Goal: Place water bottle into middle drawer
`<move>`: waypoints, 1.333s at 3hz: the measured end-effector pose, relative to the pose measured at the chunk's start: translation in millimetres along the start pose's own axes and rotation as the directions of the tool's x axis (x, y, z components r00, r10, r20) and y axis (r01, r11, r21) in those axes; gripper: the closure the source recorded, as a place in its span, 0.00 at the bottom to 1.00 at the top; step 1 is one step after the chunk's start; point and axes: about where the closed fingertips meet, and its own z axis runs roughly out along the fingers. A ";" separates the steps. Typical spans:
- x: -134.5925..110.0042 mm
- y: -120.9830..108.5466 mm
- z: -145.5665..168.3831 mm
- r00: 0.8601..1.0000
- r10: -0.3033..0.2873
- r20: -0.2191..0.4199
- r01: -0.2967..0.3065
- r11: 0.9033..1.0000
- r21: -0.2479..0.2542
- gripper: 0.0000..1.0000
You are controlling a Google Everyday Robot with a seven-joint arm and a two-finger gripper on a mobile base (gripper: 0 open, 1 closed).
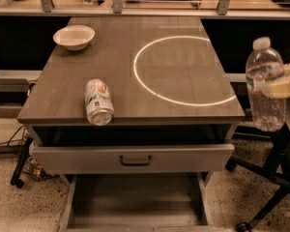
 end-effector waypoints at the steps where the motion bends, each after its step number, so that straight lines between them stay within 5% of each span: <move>1: 33.7 29.2 -11.7 1.000 -0.011 0.003 0.011 0.995 -0.097 1.00; 2: 76.8 56.5 0.4 0.998 -0.017 0.060 0.029 0.979 -0.204 1.00; 4: 87.1 71.1 15.8 0.995 -0.025 0.097 0.047 0.971 -0.234 1.00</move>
Offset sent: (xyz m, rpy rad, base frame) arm -0.1141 0.0058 -0.1110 0.2039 0.0467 0.2919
